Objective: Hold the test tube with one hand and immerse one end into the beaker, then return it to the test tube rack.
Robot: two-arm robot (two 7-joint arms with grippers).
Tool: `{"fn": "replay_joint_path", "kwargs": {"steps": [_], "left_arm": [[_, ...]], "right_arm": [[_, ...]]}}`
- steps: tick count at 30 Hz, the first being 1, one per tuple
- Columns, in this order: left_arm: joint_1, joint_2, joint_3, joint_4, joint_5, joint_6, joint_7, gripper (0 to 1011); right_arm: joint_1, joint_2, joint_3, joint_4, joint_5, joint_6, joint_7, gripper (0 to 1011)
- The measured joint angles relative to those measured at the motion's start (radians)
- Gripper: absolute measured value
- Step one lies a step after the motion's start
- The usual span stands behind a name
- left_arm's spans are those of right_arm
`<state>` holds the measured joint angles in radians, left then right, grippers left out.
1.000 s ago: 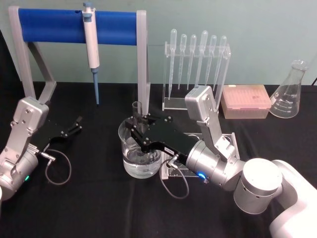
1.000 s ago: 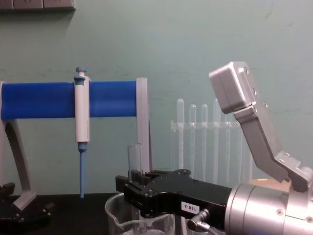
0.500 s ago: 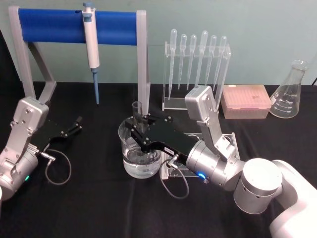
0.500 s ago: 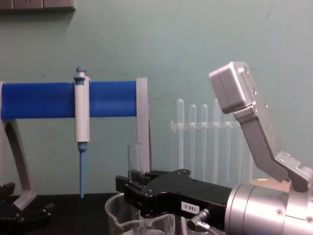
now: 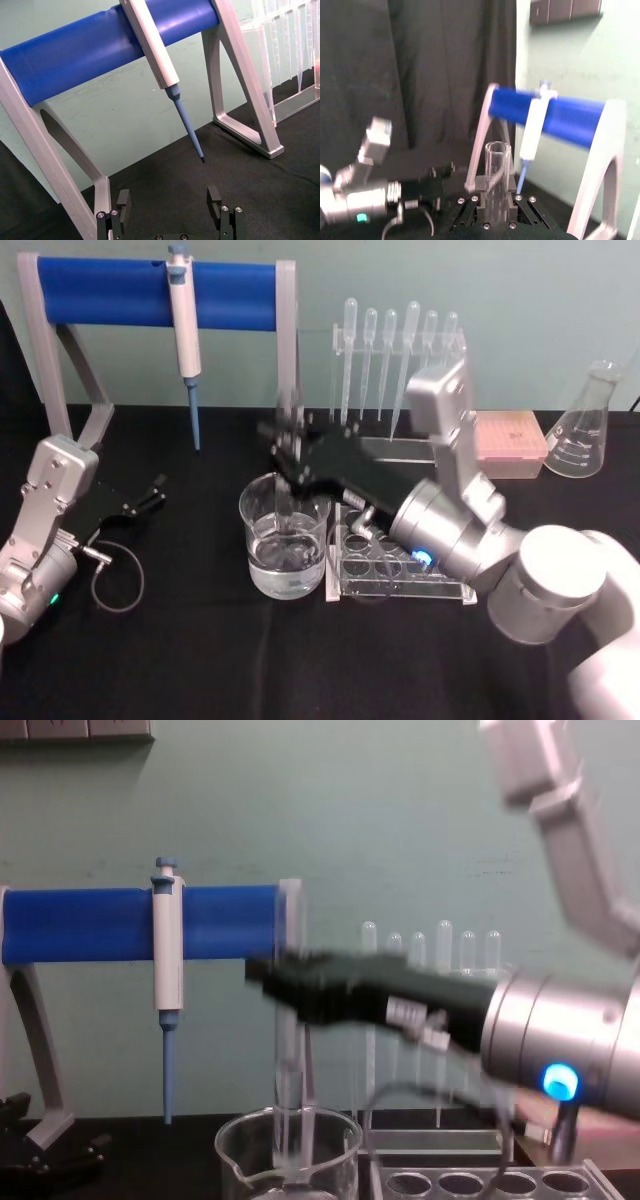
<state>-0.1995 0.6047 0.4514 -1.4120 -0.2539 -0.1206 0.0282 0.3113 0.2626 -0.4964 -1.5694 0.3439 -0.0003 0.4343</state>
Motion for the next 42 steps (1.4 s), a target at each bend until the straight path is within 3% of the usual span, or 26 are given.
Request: {"fn": "replay_joint_path", "kwargs": {"steps": [11, 14, 18, 22, 27, 42], "left_arm": [[0.000, 0.000, 0.000, 0.000, 0.000, 0.000, 0.000, 1000], [0.000, 0.000, 0.000, 0.000, 0.000, 0.000, 0.000, 1000], [0.000, 0.000, 0.000, 0.000, 0.000, 0.000, 0.000, 1000], [0.000, 0.000, 0.000, 0.000, 0.000, 0.000, 0.000, 1000], [0.000, 0.000, 0.000, 0.000, 0.000, 0.000, 0.000, 1000], [0.000, 0.000, 0.000, 0.000, 0.000, 0.000, 0.000, 1000]], "right_arm": [[-0.032, 0.075, 0.086, -0.224, 0.082, 0.094, -0.046, 228], [-0.082, 0.124, 0.123, -0.292, 0.087, 0.117, -0.083, 227], [-0.138, 0.171, 0.157, -0.327, 0.083, 0.125, -0.106, 228], [-0.182, 0.196, 0.176, -0.321, 0.073, 0.114, -0.112, 228], [-0.204, 0.200, 0.175, -0.281, 0.052, 0.097, -0.114, 228], [-0.186, 0.145, 0.146, -0.142, 0.001, 0.037, -0.093, 227]]}}
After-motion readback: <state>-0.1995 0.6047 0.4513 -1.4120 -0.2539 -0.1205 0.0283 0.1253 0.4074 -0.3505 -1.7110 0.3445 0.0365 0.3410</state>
